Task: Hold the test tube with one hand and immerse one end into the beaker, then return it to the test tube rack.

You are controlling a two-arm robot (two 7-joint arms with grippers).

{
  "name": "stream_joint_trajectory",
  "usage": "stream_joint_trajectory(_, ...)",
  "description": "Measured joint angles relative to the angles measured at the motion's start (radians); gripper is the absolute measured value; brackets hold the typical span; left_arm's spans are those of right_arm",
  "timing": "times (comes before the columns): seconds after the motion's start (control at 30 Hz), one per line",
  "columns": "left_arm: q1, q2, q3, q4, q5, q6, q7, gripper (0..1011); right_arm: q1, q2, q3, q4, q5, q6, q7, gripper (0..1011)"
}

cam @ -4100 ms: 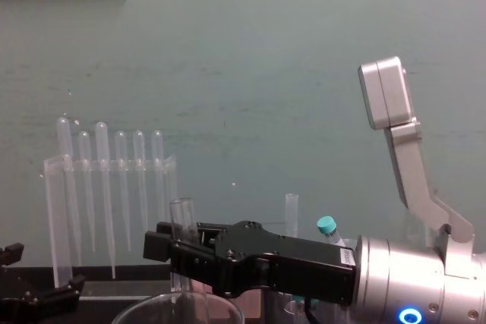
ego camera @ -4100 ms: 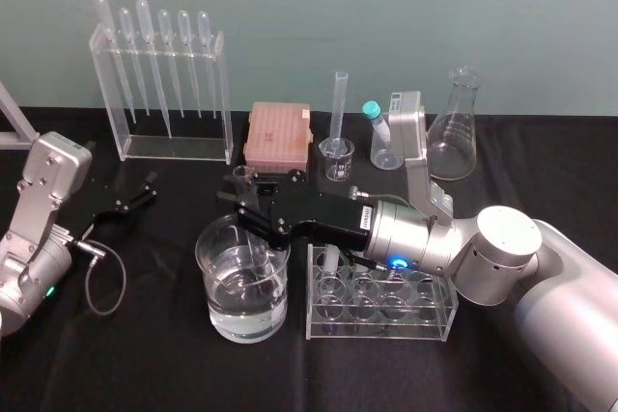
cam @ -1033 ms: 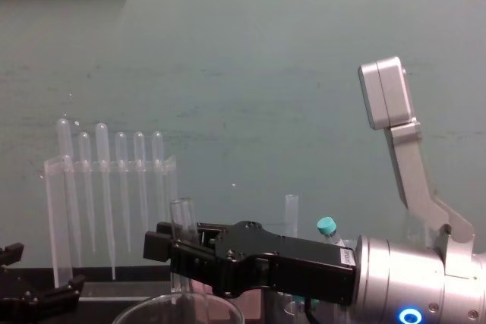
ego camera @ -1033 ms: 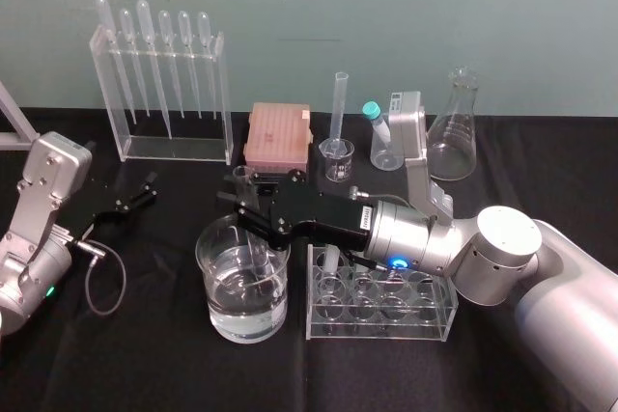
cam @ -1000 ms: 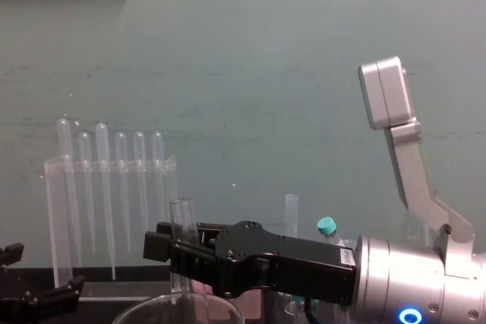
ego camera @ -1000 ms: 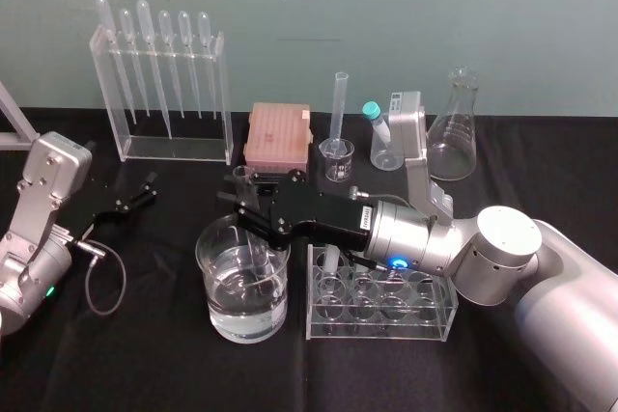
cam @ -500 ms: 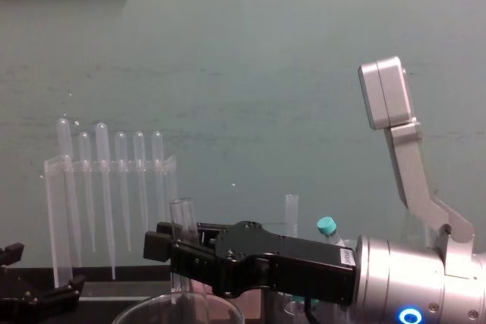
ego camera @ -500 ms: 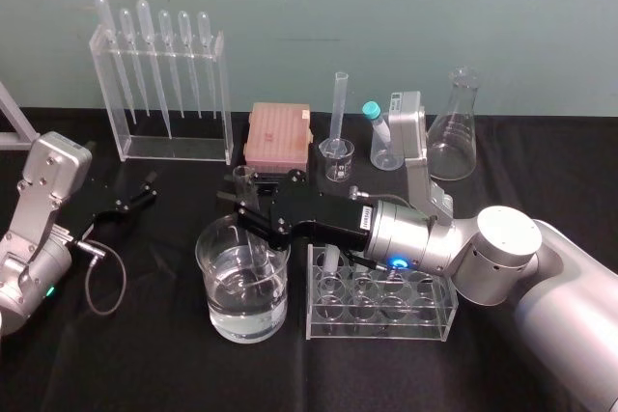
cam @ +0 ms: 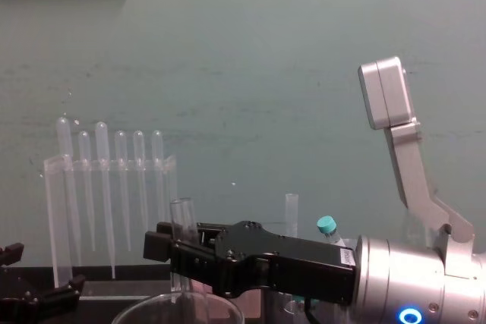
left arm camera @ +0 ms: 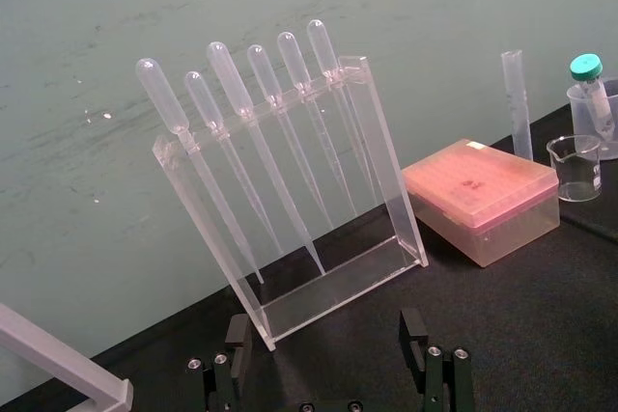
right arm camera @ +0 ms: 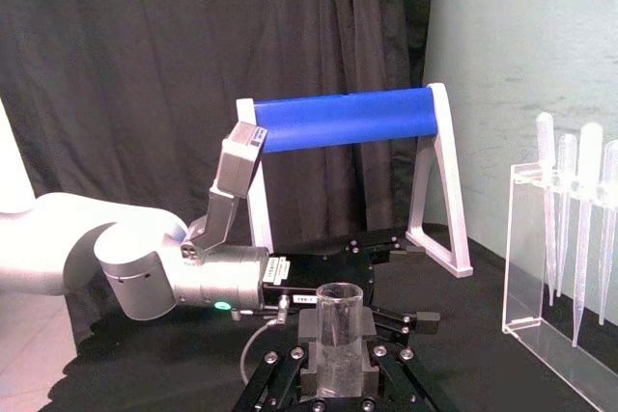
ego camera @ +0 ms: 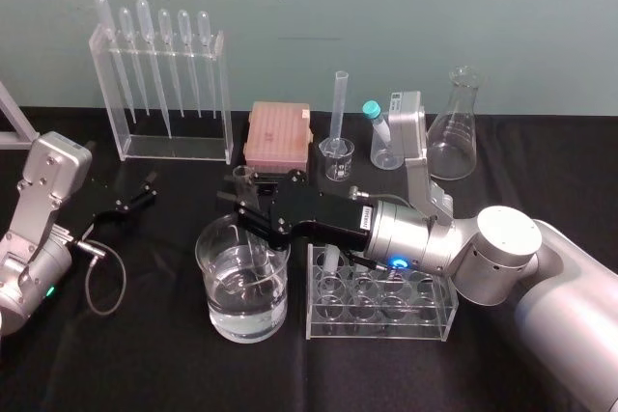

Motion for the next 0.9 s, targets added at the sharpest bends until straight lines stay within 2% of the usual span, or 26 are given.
stream_joint_trajectory(0.9, 0.000, 0.000, 0.000, 0.000, 0.000, 0.000, 0.000, 1000, 0.000, 0.000, 0.000, 0.000, 0.000, 0.000, 0.000, 224)
